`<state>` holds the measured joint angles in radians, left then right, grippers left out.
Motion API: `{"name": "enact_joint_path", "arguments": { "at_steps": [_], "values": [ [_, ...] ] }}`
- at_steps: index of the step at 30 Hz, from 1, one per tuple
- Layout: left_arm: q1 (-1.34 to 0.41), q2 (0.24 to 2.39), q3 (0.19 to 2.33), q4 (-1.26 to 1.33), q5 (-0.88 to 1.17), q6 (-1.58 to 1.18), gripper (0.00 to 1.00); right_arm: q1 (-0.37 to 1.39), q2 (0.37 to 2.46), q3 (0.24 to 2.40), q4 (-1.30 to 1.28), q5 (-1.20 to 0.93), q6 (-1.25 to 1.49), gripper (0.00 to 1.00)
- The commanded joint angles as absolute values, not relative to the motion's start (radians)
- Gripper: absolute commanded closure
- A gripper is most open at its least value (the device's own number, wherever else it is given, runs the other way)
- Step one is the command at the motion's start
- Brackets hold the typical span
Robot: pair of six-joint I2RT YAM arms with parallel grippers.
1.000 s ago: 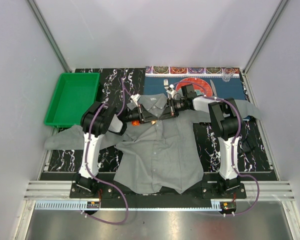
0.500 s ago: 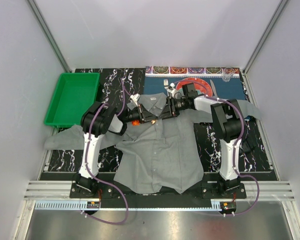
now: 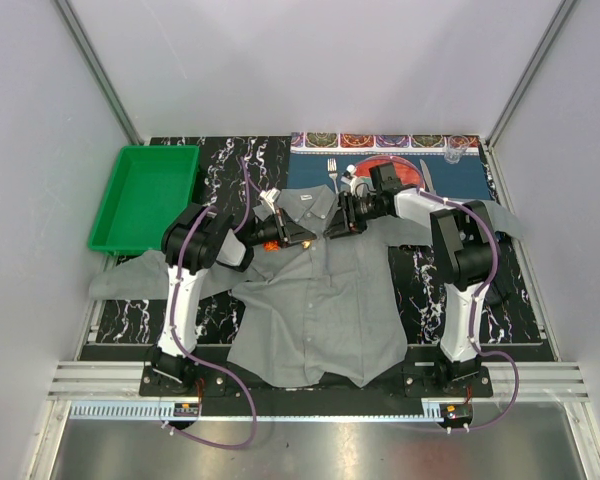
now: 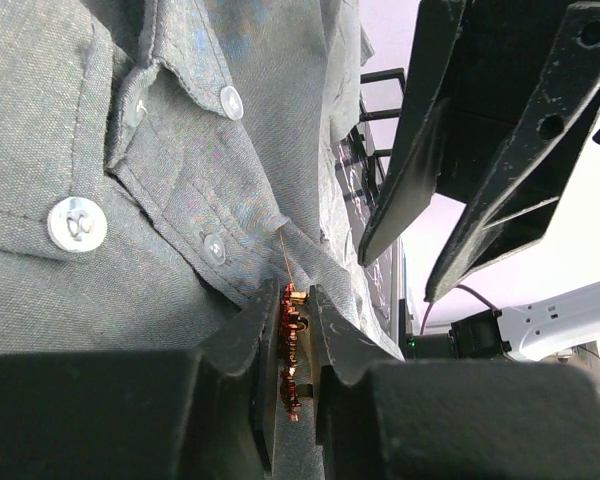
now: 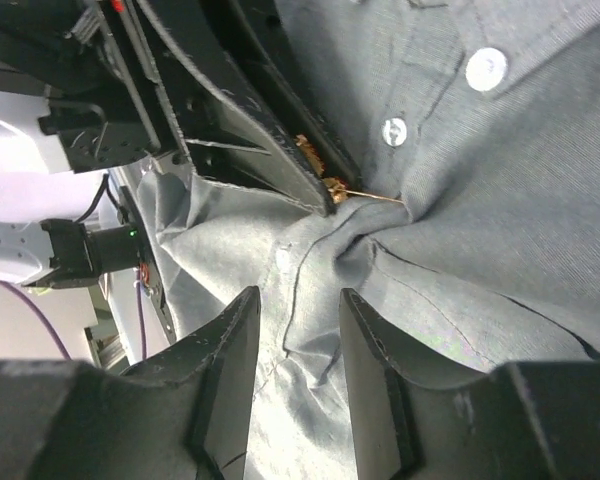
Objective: Pin the brooch onto the clothing
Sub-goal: Pin the brooch to the clothes.
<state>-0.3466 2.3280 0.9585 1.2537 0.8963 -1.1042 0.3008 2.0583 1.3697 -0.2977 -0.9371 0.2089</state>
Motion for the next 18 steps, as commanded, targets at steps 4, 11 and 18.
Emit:
{"name": "enact_joint_path", "arguments": {
  "at_steps": [4, 11, 18],
  "values": [
    [-0.347, 2.31, 0.974, 1.666, 0.865, -1.108, 1.0, 0.342, 2.045, 1.387, -0.351, -0.83, 0.209, 0.55],
    [-0.347, 2.295, 0.968, 1.666, 0.876, -1.121, 1.0, 0.374, 2.097, 1.396, -0.394, -0.767, 0.166, 0.59],
    [-0.345, 2.307, 0.966, 1.666, 0.868, -1.132, 1.0, 0.383, 2.083, 1.35, -0.442, -0.713, 0.081, 0.82]
  ]
}}
